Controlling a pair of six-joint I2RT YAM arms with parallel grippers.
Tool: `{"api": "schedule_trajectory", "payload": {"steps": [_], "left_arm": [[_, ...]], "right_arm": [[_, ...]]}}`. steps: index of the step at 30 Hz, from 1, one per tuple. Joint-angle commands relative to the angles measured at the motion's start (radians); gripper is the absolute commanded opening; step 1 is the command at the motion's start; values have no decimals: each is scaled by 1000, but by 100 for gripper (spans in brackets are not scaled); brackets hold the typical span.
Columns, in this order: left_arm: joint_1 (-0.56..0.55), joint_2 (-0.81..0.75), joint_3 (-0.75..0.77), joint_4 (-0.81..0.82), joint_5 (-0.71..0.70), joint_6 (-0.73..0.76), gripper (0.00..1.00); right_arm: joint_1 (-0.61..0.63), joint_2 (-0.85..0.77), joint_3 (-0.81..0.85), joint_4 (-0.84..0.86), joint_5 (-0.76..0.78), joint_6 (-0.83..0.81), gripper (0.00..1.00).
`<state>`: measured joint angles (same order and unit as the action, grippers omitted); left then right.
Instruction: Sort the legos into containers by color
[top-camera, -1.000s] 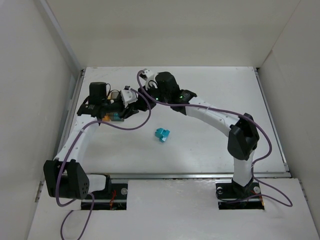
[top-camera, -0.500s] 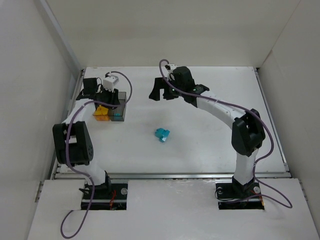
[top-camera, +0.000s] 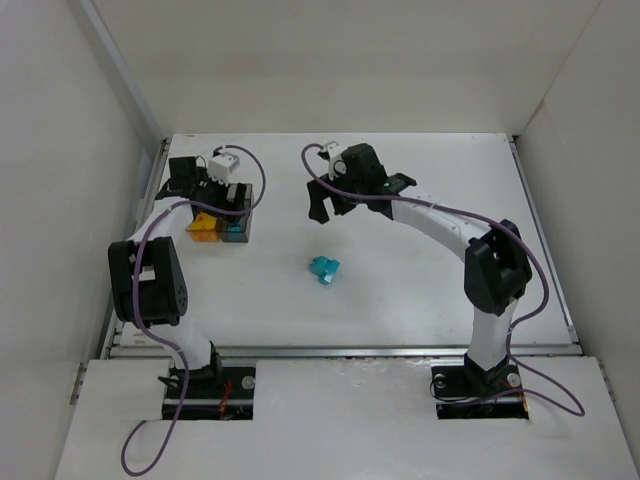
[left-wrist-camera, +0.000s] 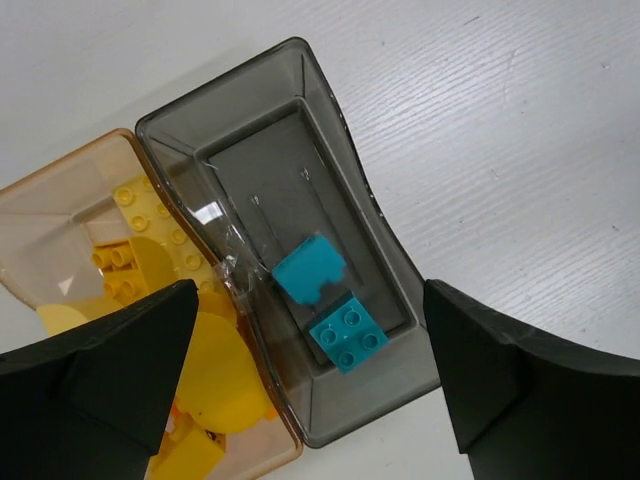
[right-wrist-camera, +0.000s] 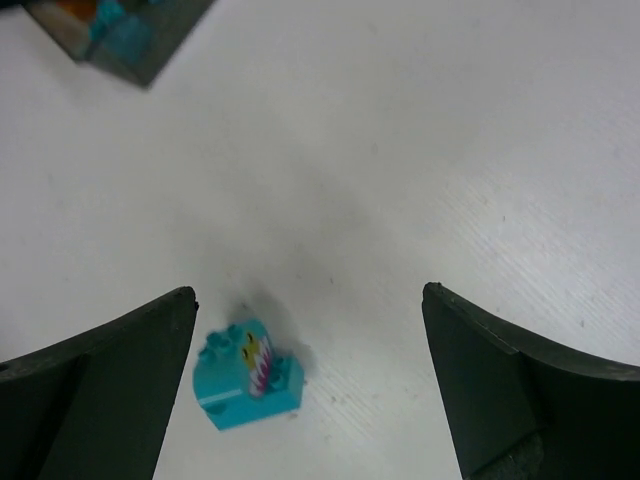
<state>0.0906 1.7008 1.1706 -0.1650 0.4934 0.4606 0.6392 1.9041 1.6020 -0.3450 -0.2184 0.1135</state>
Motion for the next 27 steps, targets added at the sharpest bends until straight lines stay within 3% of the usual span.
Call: {"api": "schedule_trajectory", "payload": {"steps": [1,8,10,13,20,27], "left_arm": [[-18,-116,-28,10,1,103,96],[-54,-317,-104,-43,28,340,100],[-54,-366,-118,-85,42,467,100],[-54,-447,-153,-117,68,538,100],[-54,-532,-121,-295,249,533,100],[-54,-645,-103,-338,237,492,100]], "right_arm": [[26,-85,-63,-87,-4,-169,100],[112,-214,-302,-149,-38,-233,100],[148,-234,-362,-126,-27,-233,100],[180,-208,-375,-60,8,-213,100],[206,-126,-268,21,91,-192,98],[206,-31,-220,12,123,-204,87]]}}
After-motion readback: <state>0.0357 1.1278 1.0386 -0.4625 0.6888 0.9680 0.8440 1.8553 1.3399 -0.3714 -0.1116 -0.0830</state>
